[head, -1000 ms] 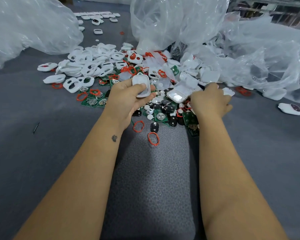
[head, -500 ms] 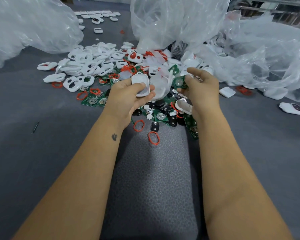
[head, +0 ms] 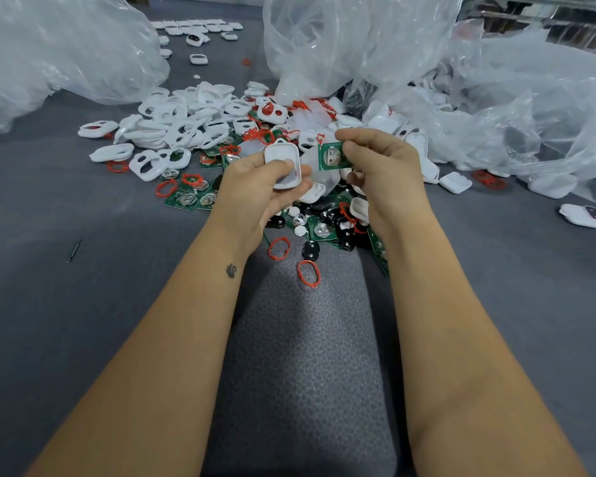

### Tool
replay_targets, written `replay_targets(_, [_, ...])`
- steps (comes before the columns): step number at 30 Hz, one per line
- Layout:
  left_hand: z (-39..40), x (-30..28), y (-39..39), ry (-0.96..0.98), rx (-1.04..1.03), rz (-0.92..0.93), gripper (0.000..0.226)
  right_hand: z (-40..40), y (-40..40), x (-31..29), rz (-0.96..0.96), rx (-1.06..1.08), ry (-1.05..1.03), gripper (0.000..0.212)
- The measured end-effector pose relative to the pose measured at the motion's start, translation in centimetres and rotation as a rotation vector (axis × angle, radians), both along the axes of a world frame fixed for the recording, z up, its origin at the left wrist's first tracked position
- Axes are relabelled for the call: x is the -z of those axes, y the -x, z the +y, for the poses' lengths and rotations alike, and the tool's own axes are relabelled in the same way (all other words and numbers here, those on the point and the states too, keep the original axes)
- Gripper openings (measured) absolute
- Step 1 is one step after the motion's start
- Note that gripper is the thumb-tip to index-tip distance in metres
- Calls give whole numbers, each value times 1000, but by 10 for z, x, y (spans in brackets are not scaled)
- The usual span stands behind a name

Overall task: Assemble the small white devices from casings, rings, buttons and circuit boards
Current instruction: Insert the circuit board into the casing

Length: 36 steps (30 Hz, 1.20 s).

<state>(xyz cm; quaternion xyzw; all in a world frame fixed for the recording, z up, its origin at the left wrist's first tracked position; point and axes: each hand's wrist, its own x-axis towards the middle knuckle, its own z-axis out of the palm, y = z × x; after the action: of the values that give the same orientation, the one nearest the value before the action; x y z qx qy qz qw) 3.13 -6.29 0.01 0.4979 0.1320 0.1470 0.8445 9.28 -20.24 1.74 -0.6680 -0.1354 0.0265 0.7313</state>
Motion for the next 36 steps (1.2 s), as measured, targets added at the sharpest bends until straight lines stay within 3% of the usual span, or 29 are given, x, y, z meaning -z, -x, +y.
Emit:
replay_targets(11, [-2, -2, 1, -35, -37, -4, 17, 5, 0, -1, -57, -66, 65, 18])
replay_targets(14, [-2, -1, 1, -47, -40, -16, 16, 4, 1, -2, -51, 26, 64, 22])
replay_targets(17, [0, 0, 0, -37, -76, -21, 16, -7, -2, -7, -149, 260, 395, 32])
replay_targets(19, [1, -1, 0, -26, -96, -17, 16, -17, 0, -18, -264, 300, 584, 22])
replay_targets(22, [-1, -2, 0, -40, -98, -6, 17, -24, 10, -35, -328, -5, 714, 11])
replay_targets(26, [-3, -3, 1, -40, -100, 5, 17, -14, 24, -39, -285, -405, 1164, 18])
replay_targets(28, [-2, -3, 2, -32, -110, 11, 17, -10, 24, -34, -282, -404, 1314, 31])
replay_targets(31, [-2, -3, 2, -22, -112, 13, 17, -9, 22, -28, -300, -346, 1357, 53])
replay_targets(36, [-2, -1, 1, -25, -115, 25, 15, -11, 19, -26, -299, -356, 1245, 41])
